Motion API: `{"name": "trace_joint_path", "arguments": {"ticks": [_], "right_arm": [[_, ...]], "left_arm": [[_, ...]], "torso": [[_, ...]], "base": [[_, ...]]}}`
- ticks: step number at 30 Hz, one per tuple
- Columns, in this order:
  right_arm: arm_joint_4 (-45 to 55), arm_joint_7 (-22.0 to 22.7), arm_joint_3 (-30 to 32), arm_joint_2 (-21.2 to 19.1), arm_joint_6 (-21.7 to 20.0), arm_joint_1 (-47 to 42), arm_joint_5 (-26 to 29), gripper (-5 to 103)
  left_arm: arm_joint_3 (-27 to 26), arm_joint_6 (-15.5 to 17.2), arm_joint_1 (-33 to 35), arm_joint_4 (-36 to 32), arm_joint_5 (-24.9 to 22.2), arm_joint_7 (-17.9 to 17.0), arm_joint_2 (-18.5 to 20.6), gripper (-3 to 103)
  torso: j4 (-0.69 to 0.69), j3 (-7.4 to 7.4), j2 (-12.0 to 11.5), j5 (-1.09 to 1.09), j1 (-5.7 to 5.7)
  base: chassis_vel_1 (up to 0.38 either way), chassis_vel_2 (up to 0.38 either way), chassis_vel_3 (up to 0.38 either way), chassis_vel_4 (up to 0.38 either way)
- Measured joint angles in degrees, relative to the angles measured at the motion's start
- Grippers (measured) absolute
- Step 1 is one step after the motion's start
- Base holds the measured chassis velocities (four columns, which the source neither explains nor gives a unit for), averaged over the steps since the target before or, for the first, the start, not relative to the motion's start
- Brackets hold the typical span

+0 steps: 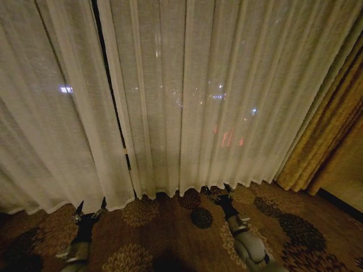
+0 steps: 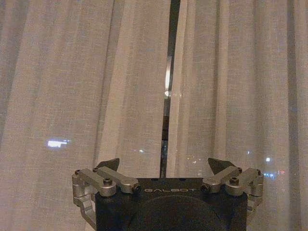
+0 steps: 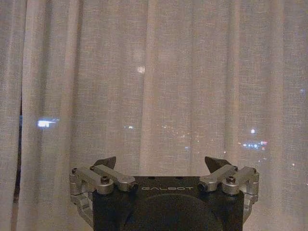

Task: Open the curtains by pulling them apart, changing their state from closed to fully open.

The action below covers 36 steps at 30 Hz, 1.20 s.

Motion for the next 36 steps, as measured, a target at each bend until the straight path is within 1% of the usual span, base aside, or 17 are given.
{"name": "trace_joint_path", "arguments": {"ticks": [13, 16, 19, 20, 21, 23, 25, 26, 27, 29, 30, 31, 32, 34, 36], "right_arm": [[0.1, 0.0, 0.1, 0.0, -0.1, -0.2, 0.0, 100], [1.2, 0.1, 1.2, 0.4, -1.0, -1.3, 0.2, 100], [7.5, 0.8, 7.0, 2.3, -6.7, -7.5, 1.4, 100], [7.5, 0.8, 7.0, 2.3, -6.7, -7.5, 1.4, 100], [9.0, 1.0, 8.5, 2.8, -8.2, -9.1, 1.8, 100], [13.7, 1.6, 12.8, 4.3, -12.5, -13.8, 2.7, 100], [17.2, 2.0, 16.1, 5.4, -15.7, -17.3, 3.5, 100], [17.2, 2.0, 16.1, 5.4, -15.7, -17.3, 3.5, 100], [18.4, 2.1, 17.2, 5.8, -16.8, -18.4, 3.7, 100], [23.4, 2.7, 21.9, 7.4, -21.3, -23.5, 4.8, 100], [24.2, 1.7, 23.2, 7.5, -20.1, -24.6, 4.8, 100], [24.2, 1.7, 23.2, 7.5, -20.1, -24.6, 4.8, 100], [23.8, 0.5, 24.1, 7.5, -18.2, -25.1, 4.6, 100], [21.0, -1.6, 24.4, 7.5, -14.7, -24.2, 3.8, 100], [20.4, -2.1, 24.3, 7.5, -14.1, -23.7, 3.4, 100]], "left_arm": [[0.0, 0.0, 0.0, 0.0, 0.0, 0.0, 0.0, 100], [0.0, 0.0, 0.0, 0.0, 0.0, 0.0, 0.0, 100], [0.0, 0.0, 0.0, 0.0, 0.0, 0.0, 0.0, 100], [0.0, 0.0, 0.0, 0.0, 0.0, 0.0, 0.0, 100], [0.0, 0.0, 0.0, 0.0, 0.0, 0.0, 0.0, 100], [0.0, 0.0, 0.0, 0.0, 0.0, 0.0, 0.0, 100], [0.0, 0.0, 0.0, 0.0, 0.0, 0.0, 0.0, 100], [0.0, 0.0, 0.0, 0.0, 0.0, 0.0, 0.0, 100], [0.0, 0.0, 0.0, 0.0, 0.0, 0.0, 0.0, 100], [0.0, 0.0, 0.0, 0.0, 0.0, 0.0, 0.0, 100], [0.0, 0.0, 0.0, 0.0, 0.0, 0.0, 0.0, 100], [0.0, 0.0, 0.0, 0.0, 0.0, 0.0, 0.0, 100], [0.0, 0.0, 0.0, 0.0, 0.0, 0.0, 0.0, 100], [0.0, 0.0, 0.0, 0.0, 0.0, 0.0, 0.0, 100], [0.0, 0.0, 0.0, 0.0, 0.0, 0.0, 0.0, 100]], "torso": [[0.01, 0.00, 0.0, 0.00, 0.00], [0.02, 0.00, 0.0, 0.01, 0.00], [-0.01, 0.00, 0.0, 0.01, 0.00], [-0.01, 0.00, 0.0, 0.01, 0.00], [0.00, 0.00, 0.0, 0.01, 0.00], [0.00, -0.01, 0.0, 0.00, 0.00], [-0.01, 0.00, 0.0, 0.00, 0.00], [-0.01, 0.00, 0.0, 0.00, 0.00], [-0.01, -0.01, 0.0, 0.00, 0.00], [-0.01, -0.01, 0.0, 0.00, 0.00], [-0.03, 0.00, 0.0, -0.01, 0.00], [-0.03, 0.00, 0.0, -0.01, 0.00], [-0.03, -0.01, 0.0, -0.06, -0.01], [-0.01, -0.01, 0.0, 0.04, -0.01], [0.02, -0.01, 0.0, 0.01, -0.01]], "base": [[0.000, 0.000, 0.000, 0.000], [0.000, 0.000, 0.000, 0.000], [0.000, 0.000, 0.000, 0.000], [0.000, 0.000, 0.000, 0.000], [0.000, 0.000, 0.000, 0.000], [0.000, 0.000, 0.000, 0.000], [0.000, 0.000, 0.000, 0.000], [0.000, 0.000, 0.000, 0.000], [0.000, 0.000, 0.000, 0.000], [0.000, 0.000, 0.000, 0.000], [0.000, 0.000, 0.000, 0.000], [0.000, 0.000, 0.000, 0.000], [0.000, 0.000, 0.000, 0.000], [0.000, 0.000, 0.000, 0.000], [0.000, 0.000, 0.000, 0.000]]}}
